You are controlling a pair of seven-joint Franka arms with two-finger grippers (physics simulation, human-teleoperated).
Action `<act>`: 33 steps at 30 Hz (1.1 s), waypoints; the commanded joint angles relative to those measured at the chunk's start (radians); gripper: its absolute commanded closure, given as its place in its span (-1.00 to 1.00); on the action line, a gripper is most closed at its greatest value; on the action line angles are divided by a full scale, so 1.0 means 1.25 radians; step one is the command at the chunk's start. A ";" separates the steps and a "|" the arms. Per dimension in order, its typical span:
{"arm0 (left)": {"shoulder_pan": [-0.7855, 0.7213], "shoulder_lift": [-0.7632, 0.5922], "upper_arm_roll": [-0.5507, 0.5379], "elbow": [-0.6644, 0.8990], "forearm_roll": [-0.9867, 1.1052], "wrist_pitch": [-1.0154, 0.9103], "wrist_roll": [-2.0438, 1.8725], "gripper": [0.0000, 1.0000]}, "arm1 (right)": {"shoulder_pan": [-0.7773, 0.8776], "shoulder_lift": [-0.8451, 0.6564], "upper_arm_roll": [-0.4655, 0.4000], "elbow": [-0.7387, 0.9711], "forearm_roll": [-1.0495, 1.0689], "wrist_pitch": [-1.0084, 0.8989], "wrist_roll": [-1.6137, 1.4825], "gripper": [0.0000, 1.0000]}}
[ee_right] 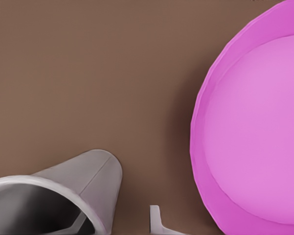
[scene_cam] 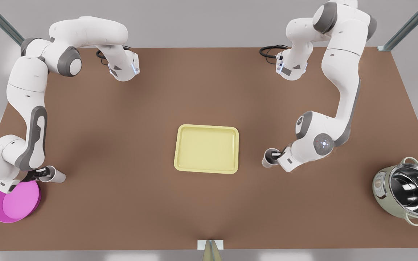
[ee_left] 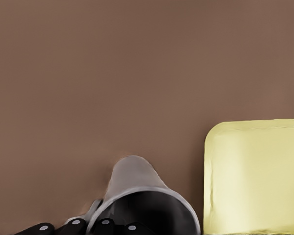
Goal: Use both arms to respectively pick up the white IKEA cups from the middle-left and middle-right positions, then place the white IKEA cups onto the middle-middle tray, ensuring that the cups remain upright and do not tip over
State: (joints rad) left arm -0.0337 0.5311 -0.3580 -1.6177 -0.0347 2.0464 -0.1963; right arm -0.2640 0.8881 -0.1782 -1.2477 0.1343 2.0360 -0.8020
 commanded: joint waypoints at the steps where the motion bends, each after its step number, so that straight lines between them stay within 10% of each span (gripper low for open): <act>1: -0.081 0.043 -0.023 0.058 0.001 -0.042 -0.491 0.57 | 0.001 -0.001 0.000 0.000 -0.008 -0.004 -0.076 0.06; 5: -0.169 0.121 -0.024 0.096 0.001 0.056 -0.609 0.57 | 0.007 -0.004 0.004 0.000 -0.010 -0.008 -0.081 0.57; 13: -0.183 0.184 -0.027 0.099 0.001 0.117 -0.604 0.57 | 0.171 -0.051 0.022 0.018 0.084 -0.081 -0.073 0.57; 22: -0.183 0.190 -0.027 0.098 0.002 0.133 -0.603 -1.00 | 0.468 -0.091 0.096 0.038 0.127 -0.113 0.297 0.57; 33: -0.166 0.158 -0.027 0.091 0.013 0.074 -0.603 -1.00 | 0.565 -0.070 0.124 0.051 0.205 -0.107 0.496 0.57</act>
State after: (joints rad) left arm -0.2417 0.7365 -0.3908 -1.5019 -0.0220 2.1751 -0.8113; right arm 0.4400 0.7987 -0.0318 -1.1872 0.3488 1.9021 -0.5195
